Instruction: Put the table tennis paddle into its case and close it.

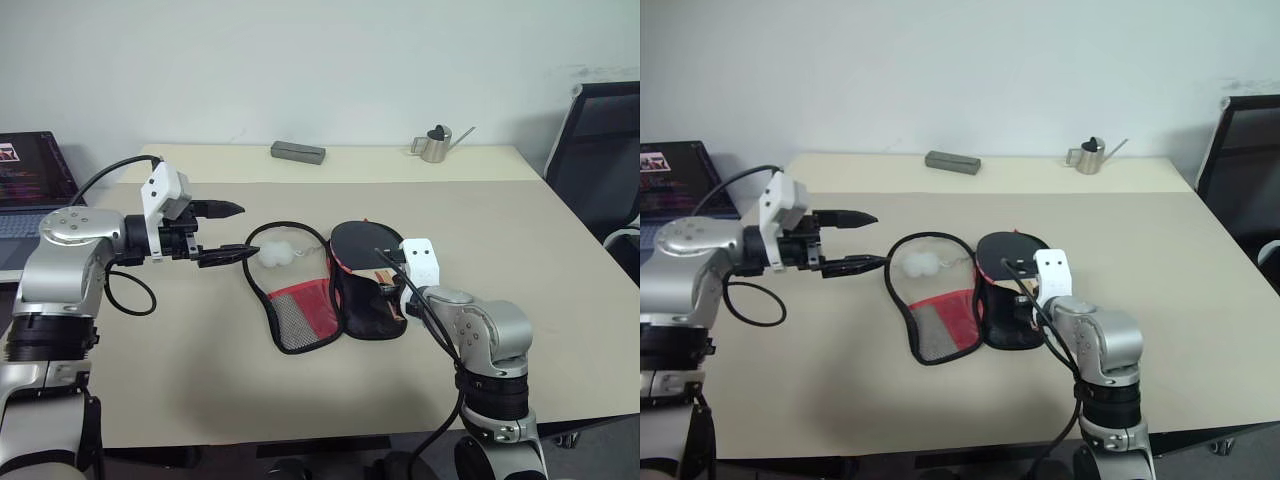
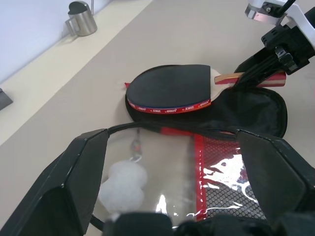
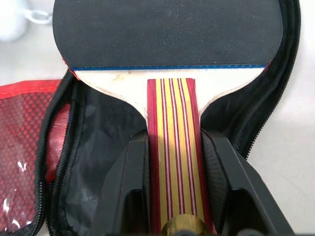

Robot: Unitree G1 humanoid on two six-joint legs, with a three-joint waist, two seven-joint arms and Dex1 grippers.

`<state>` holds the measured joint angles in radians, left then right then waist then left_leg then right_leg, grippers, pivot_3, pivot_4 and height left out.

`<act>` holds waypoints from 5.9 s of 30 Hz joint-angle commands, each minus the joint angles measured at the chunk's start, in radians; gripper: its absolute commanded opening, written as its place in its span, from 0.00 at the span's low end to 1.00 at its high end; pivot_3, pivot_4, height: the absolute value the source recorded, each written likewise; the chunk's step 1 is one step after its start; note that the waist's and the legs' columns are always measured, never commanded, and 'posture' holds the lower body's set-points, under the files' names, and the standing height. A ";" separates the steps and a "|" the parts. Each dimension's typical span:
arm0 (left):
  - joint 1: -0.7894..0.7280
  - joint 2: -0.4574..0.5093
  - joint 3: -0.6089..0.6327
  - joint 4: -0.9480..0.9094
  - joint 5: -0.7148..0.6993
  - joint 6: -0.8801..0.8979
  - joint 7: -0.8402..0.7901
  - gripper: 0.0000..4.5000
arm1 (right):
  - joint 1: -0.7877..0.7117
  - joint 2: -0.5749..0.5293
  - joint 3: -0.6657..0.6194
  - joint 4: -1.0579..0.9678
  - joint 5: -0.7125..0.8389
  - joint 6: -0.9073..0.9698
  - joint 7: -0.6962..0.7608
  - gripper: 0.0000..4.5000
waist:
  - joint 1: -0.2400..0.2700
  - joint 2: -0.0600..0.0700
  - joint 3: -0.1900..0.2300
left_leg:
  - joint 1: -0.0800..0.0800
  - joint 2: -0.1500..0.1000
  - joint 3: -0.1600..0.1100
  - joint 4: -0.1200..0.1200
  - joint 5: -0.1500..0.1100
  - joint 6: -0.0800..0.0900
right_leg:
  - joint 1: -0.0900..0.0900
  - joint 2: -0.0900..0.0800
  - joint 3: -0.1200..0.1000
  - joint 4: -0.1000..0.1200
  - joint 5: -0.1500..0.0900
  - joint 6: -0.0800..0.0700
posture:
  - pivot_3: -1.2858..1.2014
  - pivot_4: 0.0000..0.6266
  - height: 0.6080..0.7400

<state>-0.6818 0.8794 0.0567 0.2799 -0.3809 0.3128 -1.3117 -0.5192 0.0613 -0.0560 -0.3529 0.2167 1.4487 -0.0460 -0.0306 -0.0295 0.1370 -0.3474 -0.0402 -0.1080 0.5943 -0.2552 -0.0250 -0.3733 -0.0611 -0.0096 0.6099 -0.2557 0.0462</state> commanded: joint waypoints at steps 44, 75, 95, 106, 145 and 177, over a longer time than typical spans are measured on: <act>-0.019 -0.047 -0.001 -0.012 0.022 -0.039 -0.023 1.00 | 0.033 0.060 -0.020 0.035 -0.076 -0.083 -0.016 0.69 | -0.001 0.000 0.000 | 0.000 0.000 0.000 0.000 0.000 0.000 | 0.000 0.000 0.000 0.000 0.000 0.000 | 0.52 0.24 1.00; 0.093 -0.111 -0.070 -0.268 -0.064 0.081 -0.056 1.00 | 0.309 -0.733 0.077 -0.139 0.219 -0.497 0.780 0.00 | 0.001 -0.005 0.003 | 0.000 0.002 0.001 0.000 0.000 0.000 | 0.005 -0.003 -0.002 -0.002 0.000 0.001 | 0.52 0.24 1.00; 0.108 -0.063 -0.124 -0.310 -0.064 0.093 -0.156 1.00 | 0.196 -0.701 0.178 0.151 0.103 -0.684 0.769 0.00 | 0.006 -0.007 0.004 | 0.000 0.001 0.000 0.000 0.000 0.000 | 0.004 -0.004 -0.001 -0.003 0.000 0.001 | 0.52 0.24 1.00; 0.123 -0.065 -0.124 -0.329 -0.066 0.100 -0.144 1.00 | 0.206 -0.671 0.251 0.130 0.057 -0.711 0.767 0.00 | 0.006 -0.007 0.004 | 0.000 0.001 0.000 0.000 0.000 0.000 | 0.004 -0.004 -0.001 -0.003 0.000 0.001 | 0.52 0.24 1.00; 0.320 -0.009 0.076 -0.080 0.038 -0.043 0.121 1.00 | 0.021 -0.737 0.016 0.038 0.301 -0.700 0.938 0.00 | 0.007 -0.006 0.004 | 0.001 0.001 0.000 0.000 0.000 0.000 | 0.003 -0.008 -0.001 -0.002 0.000 0.001 | 0.52 0.24 1.00; -0.023 -0.320 -0.040 0.582 0.287 -0.439 0.328 1.00 | 0.088 -0.797 0.014 -0.009 0.337 -0.739 1.020 0.00 | 0.031 -0.013 0.000 | 0.000 -0.001 0.001 0.001 0.000 0.000 | 0.005 -0.009 -0.004 -0.001 0.002 0.004 | 0.52 0.24 1.00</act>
<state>-0.6786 0.5635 0.0064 0.8755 -0.0811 -0.1035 -0.9750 -0.4310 -0.7258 -0.0076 -0.3291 0.5321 0.7277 0.9782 0.0002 -0.0427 0.1366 -0.3476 -0.0409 -0.1070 0.5952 -0.2552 -0.0251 -0.3682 -0.0700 -0.0139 0.6088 -0.2540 0.0501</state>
